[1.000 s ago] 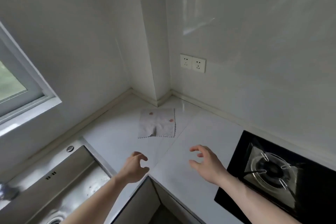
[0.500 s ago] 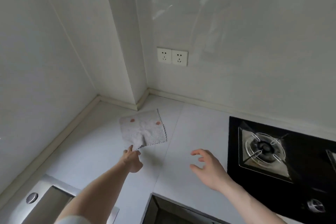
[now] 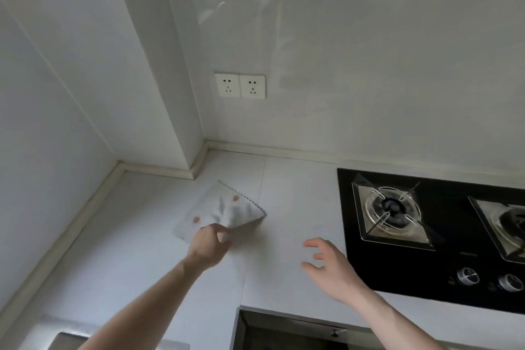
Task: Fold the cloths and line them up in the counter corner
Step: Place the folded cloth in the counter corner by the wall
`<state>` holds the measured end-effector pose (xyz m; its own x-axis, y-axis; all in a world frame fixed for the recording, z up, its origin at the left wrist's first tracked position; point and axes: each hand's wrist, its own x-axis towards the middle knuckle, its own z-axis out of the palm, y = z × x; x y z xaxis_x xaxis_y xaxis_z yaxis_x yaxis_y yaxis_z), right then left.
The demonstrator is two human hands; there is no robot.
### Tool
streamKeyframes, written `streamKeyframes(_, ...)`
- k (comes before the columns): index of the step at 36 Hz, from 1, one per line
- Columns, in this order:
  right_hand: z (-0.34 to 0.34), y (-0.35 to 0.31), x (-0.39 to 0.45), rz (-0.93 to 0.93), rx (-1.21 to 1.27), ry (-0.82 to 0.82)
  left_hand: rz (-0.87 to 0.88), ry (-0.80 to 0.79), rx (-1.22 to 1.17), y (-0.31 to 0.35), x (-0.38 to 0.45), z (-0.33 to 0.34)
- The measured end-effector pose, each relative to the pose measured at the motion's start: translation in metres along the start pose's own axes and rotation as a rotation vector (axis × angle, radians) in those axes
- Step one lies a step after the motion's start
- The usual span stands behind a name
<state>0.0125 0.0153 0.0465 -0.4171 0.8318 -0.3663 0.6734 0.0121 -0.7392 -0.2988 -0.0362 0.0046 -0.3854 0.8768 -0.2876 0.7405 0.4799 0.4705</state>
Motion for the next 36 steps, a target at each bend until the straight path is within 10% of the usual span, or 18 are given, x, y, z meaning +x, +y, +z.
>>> streamKeyframes(5, 0.014, -0.017, 0.01, -0.047, -0.055, -0.035, 0.089, 0.164, -0.294, 0.02, -0.039, -0.041)
streamKeyframes(15, 0.046, -0.084, -0.007, -0.168, -0.133, -0.268, 0.173, -0.05, -0.5, 0.075, -0.107, -0.108)
streamKeyframes(28, 0.051, -0.063, -0.021, -0.131, 0.142, 0.064, 0.205, -0.131, -0.494, 0.082, -0.12, -0.094)
streamKeyframes(36, 0.016, -0.032, -0.024, -0.139, -0.071, -0.004, 0.199, -0.131, -0.428, 0.081, -0.118, -0.08)
